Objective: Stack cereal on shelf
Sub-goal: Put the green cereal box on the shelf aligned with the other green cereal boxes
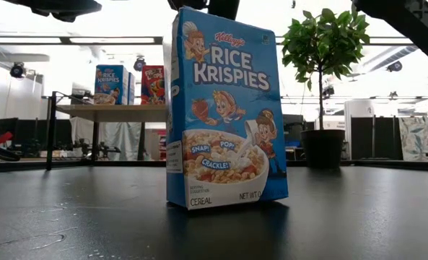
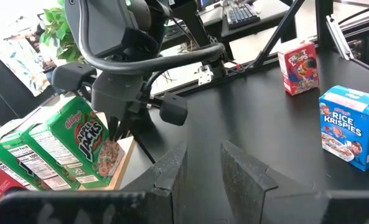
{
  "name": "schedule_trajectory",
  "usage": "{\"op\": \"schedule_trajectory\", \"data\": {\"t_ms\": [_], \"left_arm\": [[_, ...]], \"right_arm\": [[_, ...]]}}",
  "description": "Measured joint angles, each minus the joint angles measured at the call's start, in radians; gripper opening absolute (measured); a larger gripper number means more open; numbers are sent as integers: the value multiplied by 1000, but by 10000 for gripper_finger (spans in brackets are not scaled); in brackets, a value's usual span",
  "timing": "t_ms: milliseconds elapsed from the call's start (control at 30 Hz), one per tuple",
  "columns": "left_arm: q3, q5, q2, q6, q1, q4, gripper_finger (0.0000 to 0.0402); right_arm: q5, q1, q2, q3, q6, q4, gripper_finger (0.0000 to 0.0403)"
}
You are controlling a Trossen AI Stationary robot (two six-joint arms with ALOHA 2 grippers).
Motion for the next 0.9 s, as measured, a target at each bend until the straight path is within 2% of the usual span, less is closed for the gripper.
{"op": "schedule_trajectory", "data": {"t_ms": [700, 900], "left_arm": [[0, 0, 0, 0, 0, -2, 77], [0, 0, 0, 0, 0, -3, 77]], "right_arm": [[24, 2, -3, 0, 32, -20, 9], [12, 52, -66, -1, 114, -60, 9]]}}
